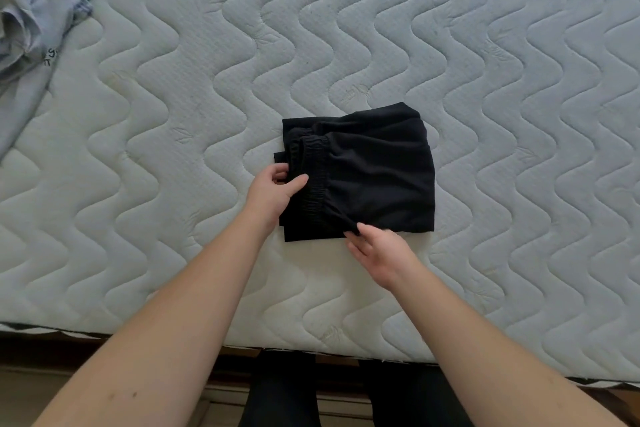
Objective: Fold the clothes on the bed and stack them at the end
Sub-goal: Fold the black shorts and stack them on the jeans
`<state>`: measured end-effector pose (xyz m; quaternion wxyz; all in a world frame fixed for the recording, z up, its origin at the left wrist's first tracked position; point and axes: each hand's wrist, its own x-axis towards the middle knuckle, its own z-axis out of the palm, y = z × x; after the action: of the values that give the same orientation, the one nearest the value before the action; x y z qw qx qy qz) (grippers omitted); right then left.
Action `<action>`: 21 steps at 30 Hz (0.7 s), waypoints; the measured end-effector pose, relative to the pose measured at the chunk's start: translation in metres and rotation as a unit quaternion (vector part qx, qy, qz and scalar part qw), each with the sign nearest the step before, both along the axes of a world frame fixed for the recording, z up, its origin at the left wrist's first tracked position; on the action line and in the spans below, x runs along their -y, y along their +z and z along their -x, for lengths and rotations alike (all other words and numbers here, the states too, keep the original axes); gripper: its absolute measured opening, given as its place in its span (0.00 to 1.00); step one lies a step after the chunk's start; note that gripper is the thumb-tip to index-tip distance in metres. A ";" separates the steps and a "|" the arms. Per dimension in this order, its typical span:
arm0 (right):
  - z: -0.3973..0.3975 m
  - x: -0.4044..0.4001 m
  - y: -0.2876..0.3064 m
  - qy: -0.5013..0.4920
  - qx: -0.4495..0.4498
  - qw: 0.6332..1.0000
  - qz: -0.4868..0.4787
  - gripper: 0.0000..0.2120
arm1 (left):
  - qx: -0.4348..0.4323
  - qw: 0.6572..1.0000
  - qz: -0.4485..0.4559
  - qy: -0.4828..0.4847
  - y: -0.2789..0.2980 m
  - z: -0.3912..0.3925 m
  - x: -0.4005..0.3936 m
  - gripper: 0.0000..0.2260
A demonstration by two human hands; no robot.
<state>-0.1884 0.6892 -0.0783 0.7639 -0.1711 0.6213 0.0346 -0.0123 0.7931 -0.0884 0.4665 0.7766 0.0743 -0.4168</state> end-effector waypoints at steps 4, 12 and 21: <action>0.006 0.017 0.018 0.319 -0.114 0.939 0.053 0.15 | 0.034 0.995 -0.092 0.012 -0.004 -0.008 -0.003 0.15; -0.021 0.084 0.030 0.371 -0.113 0.835 0.391 0.10 | 0.035 0.973 -0.149 -0.172 -0.008 -0.008 0.008 0.20; -0.059 0.145 -0.009 0.390 -0.089 0.809 0.432 0.38 | 0.038 0.974 -0.182 -0.126 -0.008 0.002 0.001 0.23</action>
<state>-0.1293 0.5440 -0.0875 0.4747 -0.7072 0.5189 0.0730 -0.0147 0.7922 -0.0961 0.2631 0.8670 0.0330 -0.4220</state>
